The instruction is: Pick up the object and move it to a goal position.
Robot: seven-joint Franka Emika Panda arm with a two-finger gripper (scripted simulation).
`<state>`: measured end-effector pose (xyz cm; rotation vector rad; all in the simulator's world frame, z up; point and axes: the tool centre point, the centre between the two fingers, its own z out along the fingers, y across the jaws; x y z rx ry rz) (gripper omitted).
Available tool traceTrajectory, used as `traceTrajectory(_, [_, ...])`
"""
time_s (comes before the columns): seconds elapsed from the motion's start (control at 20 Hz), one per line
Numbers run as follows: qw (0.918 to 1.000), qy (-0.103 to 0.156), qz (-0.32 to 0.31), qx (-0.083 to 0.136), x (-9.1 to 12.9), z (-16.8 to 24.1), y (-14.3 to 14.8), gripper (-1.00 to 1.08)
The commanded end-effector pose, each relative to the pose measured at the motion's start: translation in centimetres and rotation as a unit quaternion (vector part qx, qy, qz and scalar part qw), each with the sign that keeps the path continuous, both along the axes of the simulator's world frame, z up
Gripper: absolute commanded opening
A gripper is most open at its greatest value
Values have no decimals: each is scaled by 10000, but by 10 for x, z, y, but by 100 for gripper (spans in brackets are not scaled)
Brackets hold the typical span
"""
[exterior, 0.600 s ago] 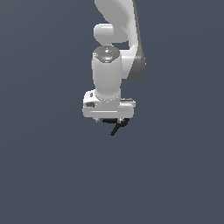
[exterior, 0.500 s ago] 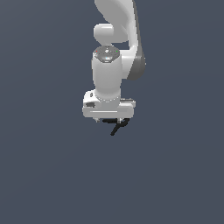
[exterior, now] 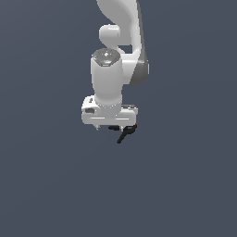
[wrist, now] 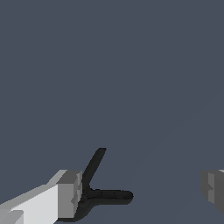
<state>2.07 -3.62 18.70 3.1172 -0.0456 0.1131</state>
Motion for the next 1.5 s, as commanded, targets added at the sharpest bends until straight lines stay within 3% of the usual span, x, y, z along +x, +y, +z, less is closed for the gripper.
traceTrajectory(0.0, [10000, -5, -9, -9, 0, 0, -2, 100])
traceTrajectory(0.45, [10000, -1, -51, 1, -1, -1, 0, 100])
traceTrajectory(0.95, [9983, 29, -573, 73, -9, -15, 11, 100])
traceTrajectory(1.45, [9864, 95, -1630, 187, -27, -42, 30, 100])
